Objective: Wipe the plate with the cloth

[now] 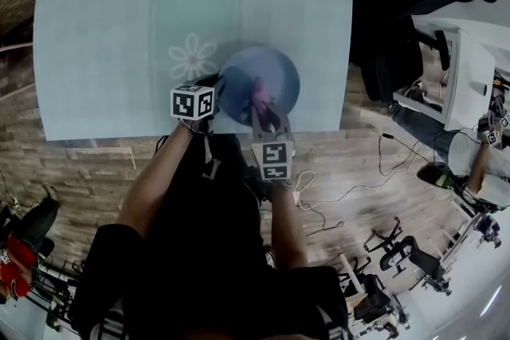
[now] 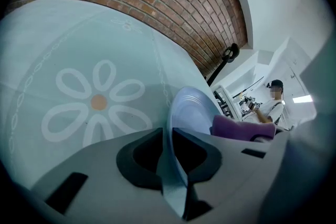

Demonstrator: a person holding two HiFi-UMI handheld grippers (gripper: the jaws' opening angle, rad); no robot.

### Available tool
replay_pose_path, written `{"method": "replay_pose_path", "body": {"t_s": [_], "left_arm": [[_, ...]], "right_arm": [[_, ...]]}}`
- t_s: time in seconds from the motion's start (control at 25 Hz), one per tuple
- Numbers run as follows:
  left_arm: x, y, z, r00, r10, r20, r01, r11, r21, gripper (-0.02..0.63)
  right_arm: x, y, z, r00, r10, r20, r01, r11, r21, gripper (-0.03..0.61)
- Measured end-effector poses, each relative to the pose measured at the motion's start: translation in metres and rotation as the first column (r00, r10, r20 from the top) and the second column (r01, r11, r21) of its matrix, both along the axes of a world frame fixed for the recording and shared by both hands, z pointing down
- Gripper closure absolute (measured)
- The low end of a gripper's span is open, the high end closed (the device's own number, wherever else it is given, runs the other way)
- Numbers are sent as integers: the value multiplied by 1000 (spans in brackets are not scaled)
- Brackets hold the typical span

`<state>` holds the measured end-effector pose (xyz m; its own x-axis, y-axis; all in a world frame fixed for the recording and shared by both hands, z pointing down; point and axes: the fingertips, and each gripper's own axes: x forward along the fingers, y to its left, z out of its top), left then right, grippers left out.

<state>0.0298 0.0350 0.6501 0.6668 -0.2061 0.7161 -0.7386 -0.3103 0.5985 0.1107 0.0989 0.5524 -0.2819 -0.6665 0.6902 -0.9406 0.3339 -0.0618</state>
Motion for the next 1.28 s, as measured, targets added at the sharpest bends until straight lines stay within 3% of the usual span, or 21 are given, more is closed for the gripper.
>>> {"method": "replay_pose_path", "body": {"t_s": [0.28, 0.44, 0.56, 0.8, 1.0, 1.28], "left_arm": [[-19, -3, -25, 999, -20, 44, 17, 997, 72, 563], [-37, -14, -60, 995, -68, 71, 54, 982, 182, 563], [-45, -19, -97, 995, -78, 56, 59, 958, 282, 563], [-52, -12, -169, 997, -77, -6, 71, 885, 459, 566], [-57, 8, -232, 997, -60, -54, 81, 780, 621, 566], [-48, 35, -270, 996, -42, -76, 84, 686, 723, 566]], "right_arm": [[25, 2, -50, 992, 123, 18, -124, 984, 127, 512], [32, 4, -83, 984, 168, 63, -177, 963, 204, 512], [33, 5, -105, 975, 193, 112, -216, 943, 251, 512], [33, 8, -141, 959, 231, 164, -274, 904, 329, 512], [26, 19, -166, 957, 245, 159, -288, 881, 375, 512], [22, 34, -181, 949, 264, 171, -313, 854, 417, 512]]}}
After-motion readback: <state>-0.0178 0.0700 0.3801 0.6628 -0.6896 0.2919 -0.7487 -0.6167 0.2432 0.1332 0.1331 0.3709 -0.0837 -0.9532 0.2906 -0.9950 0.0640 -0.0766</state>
